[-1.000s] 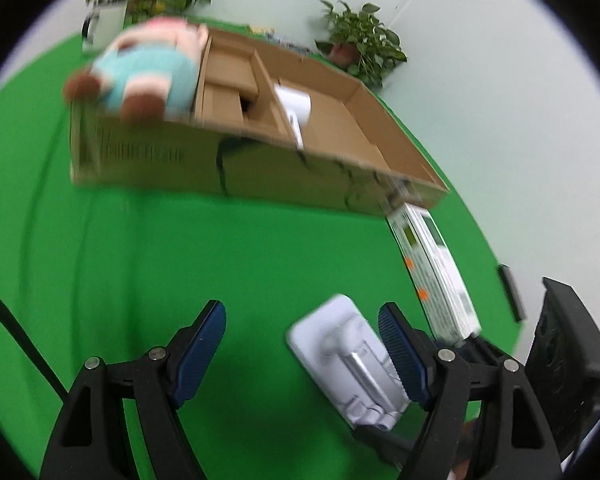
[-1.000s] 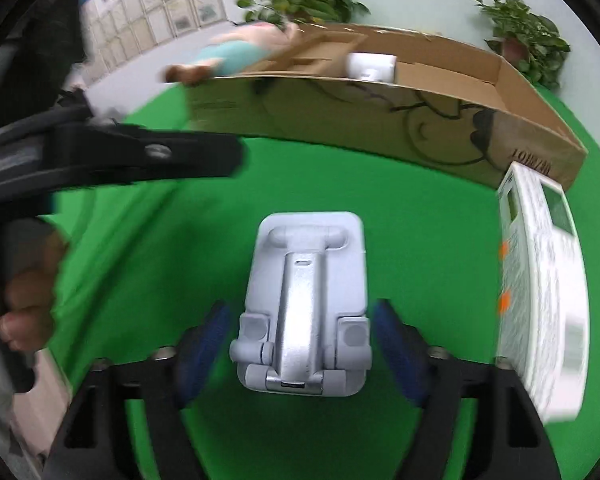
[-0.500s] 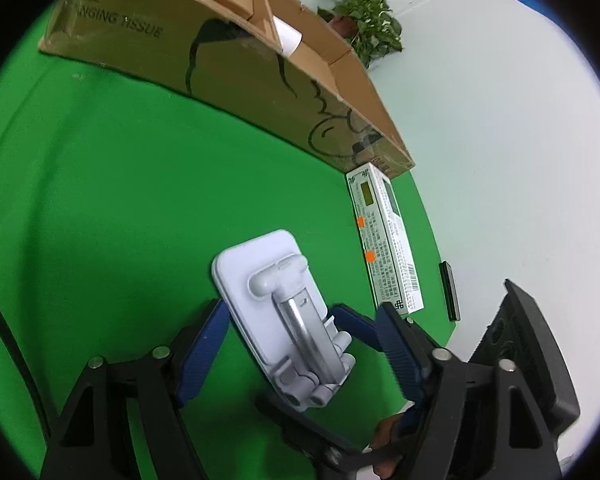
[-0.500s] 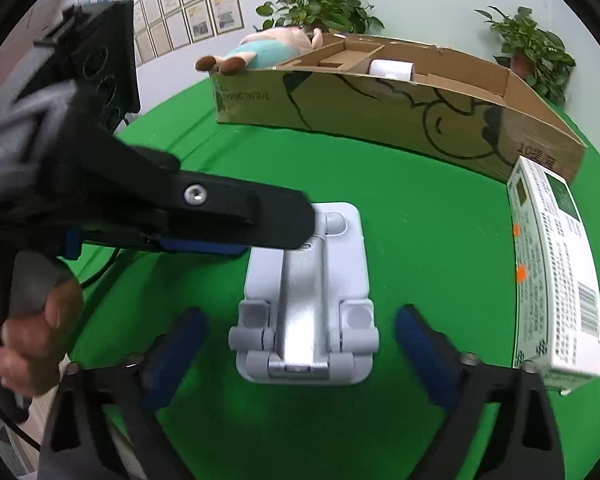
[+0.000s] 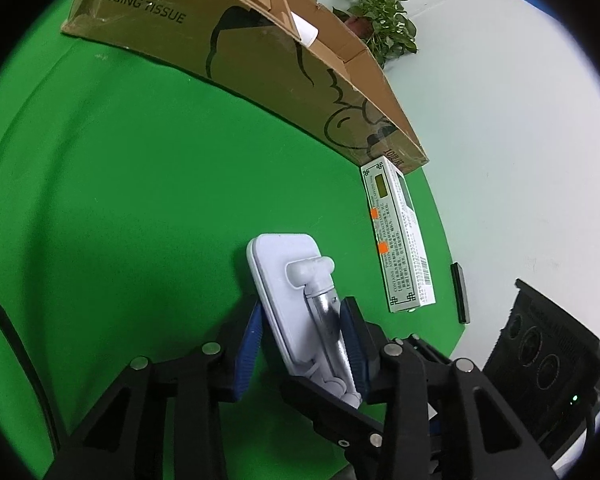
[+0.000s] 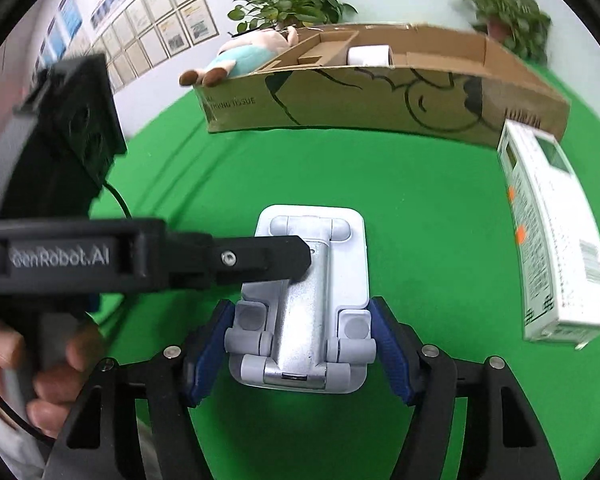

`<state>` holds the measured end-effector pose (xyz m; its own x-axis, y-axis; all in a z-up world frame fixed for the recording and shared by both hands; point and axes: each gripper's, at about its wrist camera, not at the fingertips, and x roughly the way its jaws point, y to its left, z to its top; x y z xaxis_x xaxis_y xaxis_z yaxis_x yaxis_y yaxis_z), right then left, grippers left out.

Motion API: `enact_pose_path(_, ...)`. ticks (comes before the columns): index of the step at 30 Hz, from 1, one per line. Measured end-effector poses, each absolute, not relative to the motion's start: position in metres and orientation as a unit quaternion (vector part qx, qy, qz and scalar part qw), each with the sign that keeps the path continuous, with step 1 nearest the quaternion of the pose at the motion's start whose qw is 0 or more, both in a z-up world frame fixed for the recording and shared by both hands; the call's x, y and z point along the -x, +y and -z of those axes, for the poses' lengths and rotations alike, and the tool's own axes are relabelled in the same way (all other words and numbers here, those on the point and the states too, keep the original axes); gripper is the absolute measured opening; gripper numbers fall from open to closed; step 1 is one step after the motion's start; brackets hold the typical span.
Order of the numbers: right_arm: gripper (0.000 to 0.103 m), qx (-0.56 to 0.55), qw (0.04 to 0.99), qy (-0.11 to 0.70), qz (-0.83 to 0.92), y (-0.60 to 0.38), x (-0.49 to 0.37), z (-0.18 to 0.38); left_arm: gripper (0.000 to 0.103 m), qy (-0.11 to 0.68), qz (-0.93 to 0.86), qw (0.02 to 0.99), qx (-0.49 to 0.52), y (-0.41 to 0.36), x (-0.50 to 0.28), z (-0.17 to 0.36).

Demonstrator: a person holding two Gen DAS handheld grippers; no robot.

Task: Organize objects
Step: 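Lift the phone stand with the right gripper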

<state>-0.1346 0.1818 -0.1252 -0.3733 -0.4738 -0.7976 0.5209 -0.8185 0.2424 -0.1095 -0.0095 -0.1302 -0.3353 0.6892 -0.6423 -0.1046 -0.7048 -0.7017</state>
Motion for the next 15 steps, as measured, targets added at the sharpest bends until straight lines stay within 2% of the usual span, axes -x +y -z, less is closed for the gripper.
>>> enact_pose_path(6,0.064,-0.482,0.302,-0.006,0.822,0.189,0.129,0.120,0.027,-0.266,-0.779,0.273,0.497,-0.003,0.106,0.107)
enact_pose_path(15,0.063,-0.387,0.283,0.017,0.877,0.191,0.101,0.063,0.027,-0.204,-0.828,0.310,0.419,0.007,0.103,0.028)
